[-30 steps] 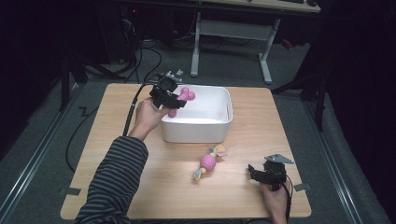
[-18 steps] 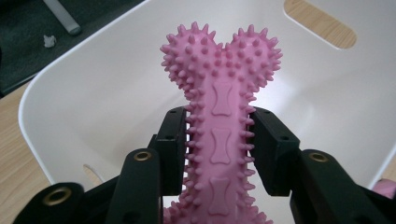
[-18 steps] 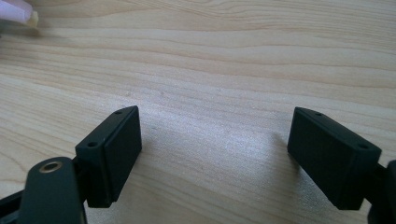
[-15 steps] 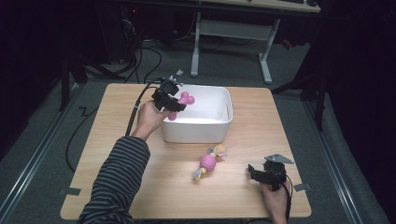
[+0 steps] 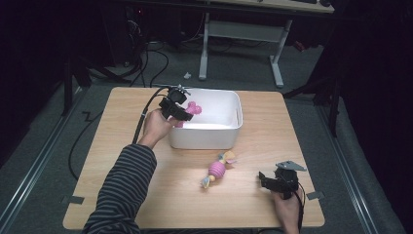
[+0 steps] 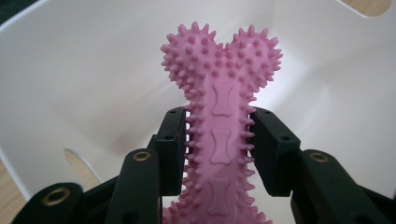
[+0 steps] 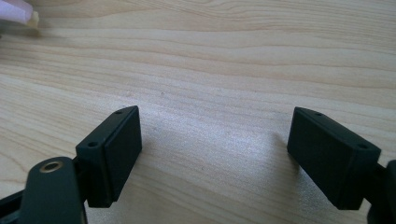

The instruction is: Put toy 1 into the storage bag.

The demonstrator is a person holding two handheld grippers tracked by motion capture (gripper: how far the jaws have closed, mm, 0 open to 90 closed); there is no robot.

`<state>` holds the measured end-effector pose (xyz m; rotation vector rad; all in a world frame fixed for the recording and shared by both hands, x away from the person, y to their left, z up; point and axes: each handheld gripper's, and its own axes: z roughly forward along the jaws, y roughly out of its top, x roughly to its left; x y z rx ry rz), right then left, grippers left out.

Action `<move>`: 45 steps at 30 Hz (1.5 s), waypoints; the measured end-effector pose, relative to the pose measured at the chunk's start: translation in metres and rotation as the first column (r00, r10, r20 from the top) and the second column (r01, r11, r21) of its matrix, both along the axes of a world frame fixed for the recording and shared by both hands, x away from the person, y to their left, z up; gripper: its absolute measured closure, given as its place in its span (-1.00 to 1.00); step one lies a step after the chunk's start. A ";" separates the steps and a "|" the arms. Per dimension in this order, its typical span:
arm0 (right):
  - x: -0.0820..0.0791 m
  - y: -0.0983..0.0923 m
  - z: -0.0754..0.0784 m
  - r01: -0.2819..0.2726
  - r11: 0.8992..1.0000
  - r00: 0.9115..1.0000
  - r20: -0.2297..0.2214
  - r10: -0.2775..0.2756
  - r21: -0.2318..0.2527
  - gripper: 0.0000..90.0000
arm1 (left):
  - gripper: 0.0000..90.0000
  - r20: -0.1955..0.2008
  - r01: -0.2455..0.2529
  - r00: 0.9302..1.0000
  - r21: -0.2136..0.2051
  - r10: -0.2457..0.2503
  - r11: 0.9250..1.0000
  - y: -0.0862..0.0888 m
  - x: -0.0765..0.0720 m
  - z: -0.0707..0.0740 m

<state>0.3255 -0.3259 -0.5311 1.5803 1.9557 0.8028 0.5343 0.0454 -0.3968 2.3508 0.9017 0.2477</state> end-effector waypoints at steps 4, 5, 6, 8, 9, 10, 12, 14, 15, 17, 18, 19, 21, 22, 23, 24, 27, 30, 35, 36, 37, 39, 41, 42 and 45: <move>0.000 0.000 0.000 0.001 1.000 1.000 0.000 -0.001 0.001 -0.60 | 0.29 -0.013 0.002 1.000 0.012 -0.002 1.000 -0.001 0.001 -0.003; 0.000 0.000 0.000 0.002 1.000 1.000 -0.002 -0.002 0.002 -0.60 | 0.29 -0.013 0.002 1.000 0.012 -0.002 1.000 -0.001 0.001 -0.003; 0.000 0.000 0.000 0.001 1.000 1.000 -0.001 -0.001 0.001 -0.60 | 0.29 -0.018 0.004 1.000 0.014 -0.003 1.000 -0.001 0.001 -0.005; 0.000 0.000 0.000 0.002 1.000 1.000 -0.001 -0.002 0.002 -0.60 | 0.29 -0.022 0.006 1.000 0.022 -0.005 1.000 -0.002 0.000 -0.007; 0.000 0.000 0.000 0.002 1.000 1.000 -0.001 -0.002 0.002 -0.60 | 0.28 -0.022 0.006 1.000 0.022 -0.005 1.000 -0.002 0.000 -0.007; 0.000 0.000 0.000 0.001 1.000 1.000 0.000 -0.001 0.001 -0.60 | 0.28 -0.018 0.005 1.000 0.031 -0.005 1.000 -0.003 0.000 -0.007; 0.000 0.000 0.000 0.002 1.000 1.000 0.000 -0.002 0.002 -0.60 | 0.25 -0.016 0.008 1.000 0.023 -0.008 1.000 -0.003 0.000 -0.007; 0.000 0.000 0.000 0.002 1.000 1.000 -0.001 -0.002 0.002 -0.60 | 0.13 -0.020 -0.003 1.000 0.005 0.003 1.000 -0.001 0.000 -0.006; 0.000 0.000 0.000 0.002 1.000 1.000 -0.001 -0.002 0.002 -0.60 | 0.09 -0.020 -0.003 1.000 0.005 0.003 1.000 -0.001 0.000 -0.006; 0.000 0.000 0.000 0.002 1.000 1.000 -0.001 -0.002 0.002 -0.60 | 0.07 -0.012 -0.006 1.000 -0.001 0.006 1.000 0.000 0.000 -0.004; 0.000 0.000 0.000 0.002 1.000 1.000 0.000 -0.002 0.002 -0.60 | -0.01 -0.008 -0.010 1.000 -0.004 0.010 1.000 0.000 -0.001 -0.004; 0.000 0.000 0.000 0.002 1.000 1.000 0.000 -0.002 0.002 -0.60 | -0.01 -0.005 -0.011 1.000 -0.014 0.011 1.000 0.001 -0.002 -0.003; 0.000 0.000 0.000 0.002 1.000 1.000 0.000 -0.002 0.002 -0.60 | -0.06 0.015 -0.012 1.000 -0.034 0.012 0.999 0.003 -0.005 -0.001; 0.000 0.000 0.000 0.002 1.000 1.000 0.000 -0.002 0.002 -0.60 | -0.09 0.026 -0.011 1.000 -0.049 0.013 0.999 0.004 -0.006 0.001; 0.000 0.000 0.000 0.002 1.000 1.000 0.000 -0.002 0.003 -0.60 | -0.13 0.033 -0.013 0.999 -0.059 0.015 0.998 0.005 -0.007 0.003; 0.000 0.000 0.000 0.002 1.000 1.000 0.000 -0.002 0.002 -0.59 | -0.19 0.050 -0.013 0.999 -0.076 0.017 0.997 0.007 -0.011 0.008; 0.000 0.000 0.000 0.002 1.000 1.000 0.000 -0.002 0.002 -0.59 | -0.24 0.071 -0.011 0.997 -0.094 0.017 0.996 0.010 -0.016 0.013; 0.000 0.000 0.000 0.002 1.000 1.000 0.000 -0.002 0.002 -0.59 | -0.26 0.109 -0.014 0.994 -0.123 0.028 0.992 0.016 -0.024 0.022; 0.000 0.000 0.000 0.002 1.000 1.000 0.000 -0.002 0.002 -0.59 | -0.27 0.156 -0.012 0.987 -0.158 0.037 0.987 0.027 -0.038 0.036; 0.000 0.000 0.000 0.002 1.000 1.000 0.000 -0.002 0.002 -0.59 | -0.27 0.174 -0.018 0.984 -0.168 0.048 0.986 0.032 -0.044 0.038; 0.000 0.000 0.000 0.002 1.000 1.000 0.000 -0.002 0.002 -0.59 | -0.27 0.174 -0.018 0.984 -0.168 0.048 0.986 0.032 -0.044 0.038; 0.000 0.000 0.000 0.002 1.000 1.000 0.000 -0.002 0.002 -0.60 | -0.27 0.184 -0.020 0.981 -0.182 0.054 0.983 0.037 -0.049 0.040; 0.000 0.000 0.000 0.002 1.000 1.000 0.000 -0.002 0.002 -0.59 | -0.27 0.195 -0.021 0.979 -0.190 0.059 0.982 0.043 -0.055 0.043; 0.000 0.000 0.000 0.002 1.000 1.000 0.000 -0.002 0.002 -0.59 | -0.26 0.206 -0.022 0.976 -0.213 0.067 0.977 0.050 -0.061 0.045; 0.000 0.000 0.000 0.002 1.000 1.000 0.000 -0.002 0.002 -0.59 | -0.26 0.212 -0.032 0.974 -0.232 0.082 0.972 0.056 -0.066 0.048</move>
